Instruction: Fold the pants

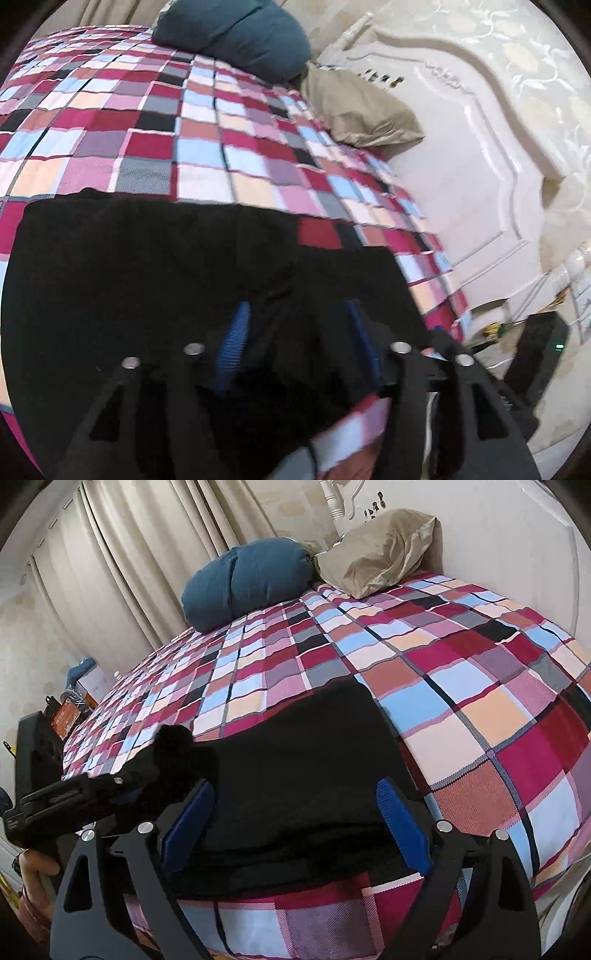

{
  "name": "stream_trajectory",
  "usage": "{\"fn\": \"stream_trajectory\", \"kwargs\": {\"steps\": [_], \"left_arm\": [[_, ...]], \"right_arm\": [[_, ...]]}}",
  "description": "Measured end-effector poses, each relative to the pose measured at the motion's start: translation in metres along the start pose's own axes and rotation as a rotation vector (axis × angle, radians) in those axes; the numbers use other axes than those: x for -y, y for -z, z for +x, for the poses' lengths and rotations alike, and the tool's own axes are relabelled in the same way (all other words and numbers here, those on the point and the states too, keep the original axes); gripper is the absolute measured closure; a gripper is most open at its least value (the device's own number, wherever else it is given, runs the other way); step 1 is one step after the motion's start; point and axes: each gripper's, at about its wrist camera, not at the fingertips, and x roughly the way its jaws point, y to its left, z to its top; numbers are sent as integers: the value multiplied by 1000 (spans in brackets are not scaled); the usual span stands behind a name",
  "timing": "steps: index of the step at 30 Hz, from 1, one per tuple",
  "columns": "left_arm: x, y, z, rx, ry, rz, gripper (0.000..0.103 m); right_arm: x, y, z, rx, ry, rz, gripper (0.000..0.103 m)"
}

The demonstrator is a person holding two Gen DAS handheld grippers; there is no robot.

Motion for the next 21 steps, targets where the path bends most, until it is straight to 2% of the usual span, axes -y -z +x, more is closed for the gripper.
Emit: {"fn": "stream_trajectory", "kwargs": {"steps": [1,3,4,7,8,11,15,21], "left_arm": [[2,1,-6,10,18,-4,43],[2,2,-22,42,21,-14,25],[-1,4,-32,70,5,-19,23],[-17,9,-57,119,-79,-24,20],[-28,12,-68,138,-124,-43,19],[-59,21,-88,157,-166,-95,18],[-99,36,-102,171,-263,-177,18],[-138,53,-105,175,-301,-266,18]], "right_arm": [[-2,0,-2,0,-9,0,13],[-8,-5,-4,-4,-51,-4,13],[-10,-7,-5,-6,-68,-5,13],[-20,-16,-1,-46,-207,12,13],[-24,-20,9,-93,-297,35,13],[-35,-23,40,-215,-425,78,13],[-59,-22,73,-315,-441,46,13],[-100,-10,105,-429,-492,4,13]]}}
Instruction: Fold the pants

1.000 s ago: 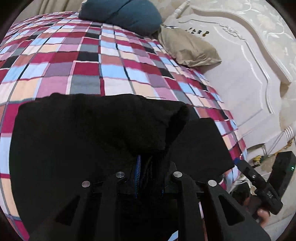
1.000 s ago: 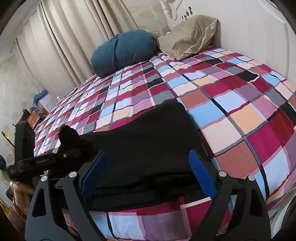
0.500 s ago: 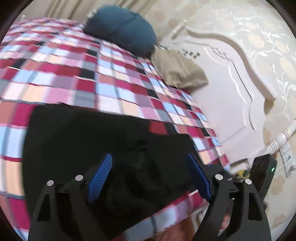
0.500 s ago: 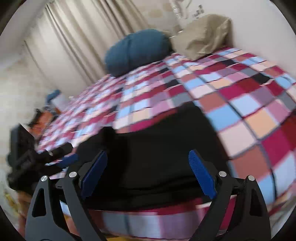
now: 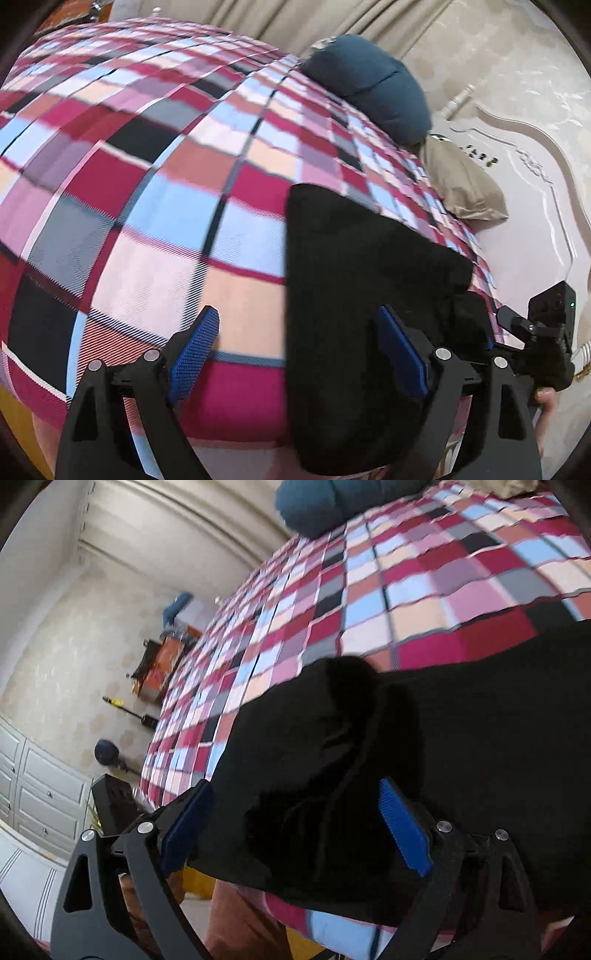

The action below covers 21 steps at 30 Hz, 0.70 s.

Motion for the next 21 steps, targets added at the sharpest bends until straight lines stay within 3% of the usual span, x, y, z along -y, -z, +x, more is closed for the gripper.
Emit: {"fn": "stream_trajectory", "kwargs": {"steps": [2,3,4,6,8,12,21], "left_arm": [[-7,1,1,0,2,-10,17],[-9,2,1,1,6,-14,17],[-10,2,1,2,9,-18,17],[-14,3,0,2,9,-25,17],[-17,4,-1,6,8,-31,17],[-21,5,-2,6,20,-46,17],[-11,4,-2,3,26,-20,17]], "right_arm": [[-7,2,13,-35,14,-12,14],[-9,3,17,-44,24,-17,21],[-10,4,21,-55,37,-23,30],[-12,6,30,-78,90,-30,70],[-10,7,33,-81,109,-31,79],[-14,7,25,-47,126,-49,85],[-28,-5,-15,45,72,-84,88]]}}
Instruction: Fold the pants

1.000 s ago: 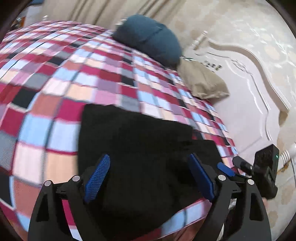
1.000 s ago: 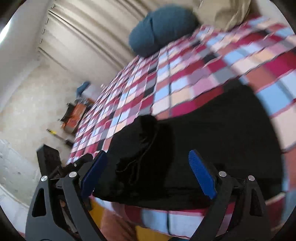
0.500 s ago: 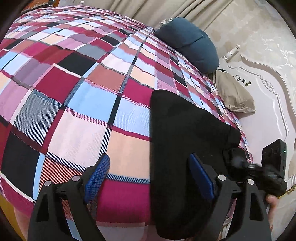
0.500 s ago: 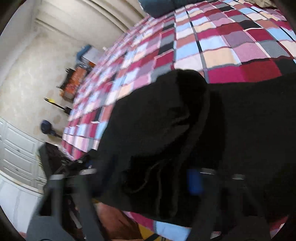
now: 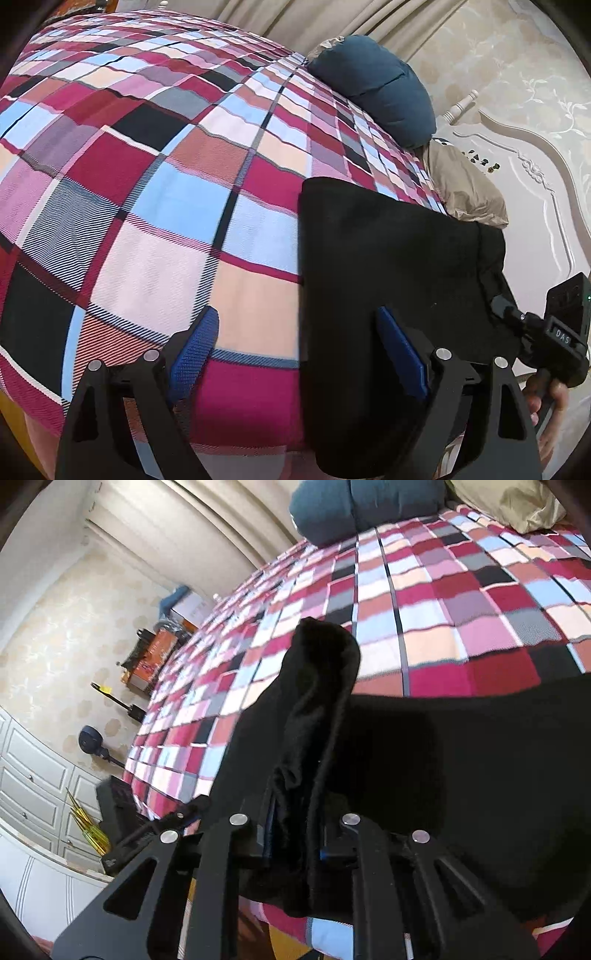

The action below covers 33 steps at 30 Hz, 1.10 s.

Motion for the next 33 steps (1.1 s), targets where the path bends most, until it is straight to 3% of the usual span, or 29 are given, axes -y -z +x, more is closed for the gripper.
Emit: {"fn": "stream_trajectory", "kwargs": {"steps": [10,19,33], "left_arm": [[26,-2,6,-19,44,29,17],[45,4,23,-70,77,49,17],[76,18,51,-151,136,68,17]], "right_arm": [[27,-10,-54,98,56,6,89],[90,-8,-110,178,148,101,89],[163,27,-115,174,161,258,91]]}}
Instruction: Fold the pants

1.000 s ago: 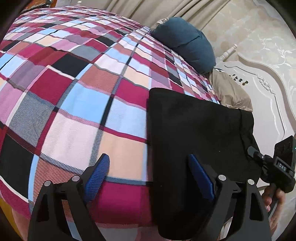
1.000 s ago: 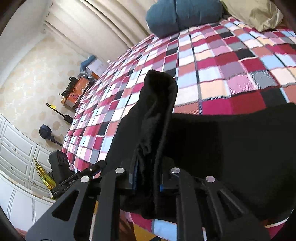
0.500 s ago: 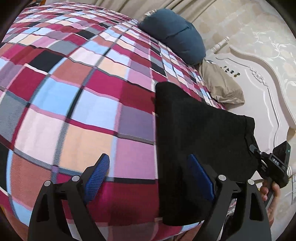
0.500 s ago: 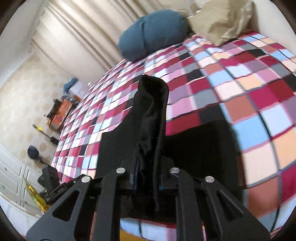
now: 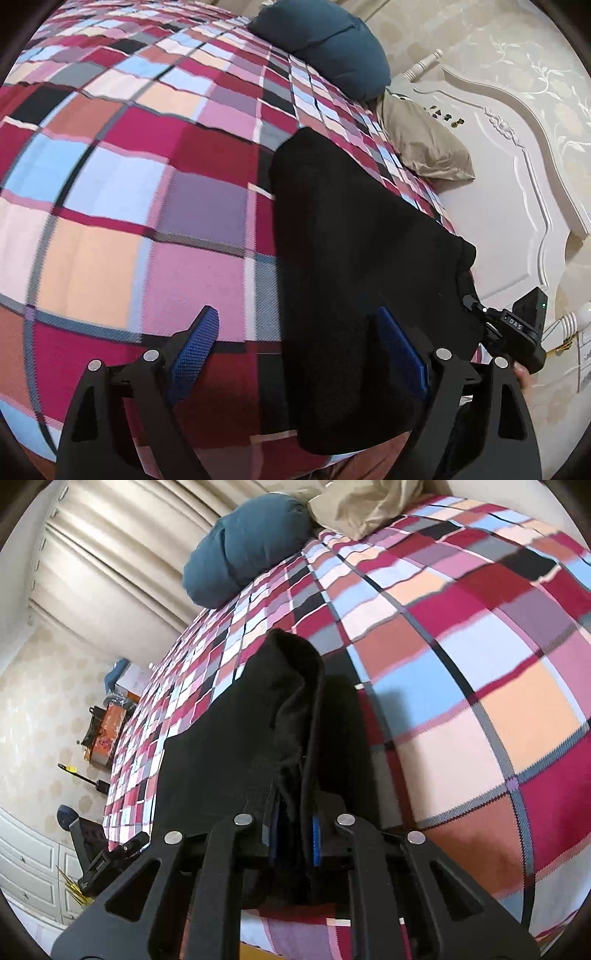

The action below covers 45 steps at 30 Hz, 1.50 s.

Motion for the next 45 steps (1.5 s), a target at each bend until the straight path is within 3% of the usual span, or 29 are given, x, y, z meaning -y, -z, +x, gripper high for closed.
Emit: {"fn": "stream_trajectory", "kwargs": {"steps": [12,17,19,20,21,23,26,32,35,41,44,45], "left_arm": [[4,1,9,-6,19,-4,17],[-1,2,8,-4,41,-17,17],[-5,1,6,-6,68,-35,17],[-10,1,5,-9,93,-58,17],[-14,1,4,-13,113,-77,17],[-20,2,2,-28,161,-120,17],[-31,7,-1,-64,259,-182,15],[-28,19,11,-188,415,-237,15],[-19,19,15,-203,405,-195,13],[-5,14,25,-193,394,-183,12],[3,15,27,-185,341,-123,16],[7,16,27,-182,307,-98,30]], "right_arm": [[10,9,-3,13,-23,25,92],[28,9,2,-1,-84,82,88],[31,10,-4,10,-99,98,79],[33,10,-11,21,-116,110,68],[36,11,-15,28,-131,121,44],[43,11,-26,45,-113,146,27],[51,13,-32,39,-78,127,27],[67,25,-13,-30,-165,190,26],[60,26,0,-77,-232,176,20],[44,23,15,-108,-219,110,17],[39,25,19,-118,-170,84,38],[37,26,20,-119,-153,74,45]]}}
